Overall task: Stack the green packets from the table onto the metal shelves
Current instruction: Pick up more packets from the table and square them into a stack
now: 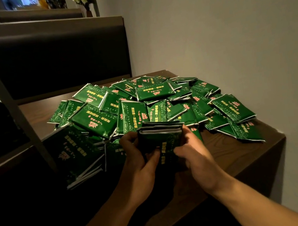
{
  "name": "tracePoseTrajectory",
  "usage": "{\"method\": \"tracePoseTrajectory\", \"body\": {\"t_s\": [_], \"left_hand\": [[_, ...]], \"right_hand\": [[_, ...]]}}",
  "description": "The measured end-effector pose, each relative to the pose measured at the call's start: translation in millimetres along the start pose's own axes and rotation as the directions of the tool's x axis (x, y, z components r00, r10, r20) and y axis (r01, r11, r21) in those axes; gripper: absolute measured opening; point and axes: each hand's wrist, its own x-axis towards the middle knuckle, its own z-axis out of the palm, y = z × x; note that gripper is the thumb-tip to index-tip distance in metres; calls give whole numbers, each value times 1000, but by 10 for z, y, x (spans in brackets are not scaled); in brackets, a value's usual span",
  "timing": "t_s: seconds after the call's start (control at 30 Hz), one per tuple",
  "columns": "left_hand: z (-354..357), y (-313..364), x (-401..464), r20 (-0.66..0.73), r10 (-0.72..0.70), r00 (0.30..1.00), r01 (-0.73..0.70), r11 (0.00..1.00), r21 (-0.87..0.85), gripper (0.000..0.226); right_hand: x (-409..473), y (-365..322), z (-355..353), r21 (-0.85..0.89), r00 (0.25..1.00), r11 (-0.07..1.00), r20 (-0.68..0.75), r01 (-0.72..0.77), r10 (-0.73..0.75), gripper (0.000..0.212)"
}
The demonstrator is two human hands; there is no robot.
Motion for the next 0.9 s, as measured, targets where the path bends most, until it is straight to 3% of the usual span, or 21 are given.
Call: {"method": "tracePoseTrajectory", "body": {"t_s": [0.17,0.3,0.47,0.57,0.63,0.77,0.9], "left_hand": [[15,-59,3,68,36,997,-32,997,-68,46],[19,-124,15,-8,34,999,-35,984,-174,52],[48,-95,-3,27,11,1000,-6,986,-167,44],[51,-43,-15,0,12,1000,-12,989,-145,38],[44,-34,-5,-62,10,998,-20,988,-156,38],[15,68,11,-215,-48,976,-29,940,-341,42],[37,371,-16,-96,-234,967,129,782,-610,17]], "right_hand": [[23,107,55,-250,998,966,-39,-66,58,36],[2,154,85,-363,991,923,-82,-129,107,45],[4,211,111,-466,971,853,-145,-235,188,82],[18,152,102,-513,984,840,-110,-178,141,63],[42,76,96,-510,995,855,-78,-96,66,46],[34,-52,97,-421,991,907,-118,3,-58,43],[38,-167,219,-328,982,945,-174,9,-70,60]]}}
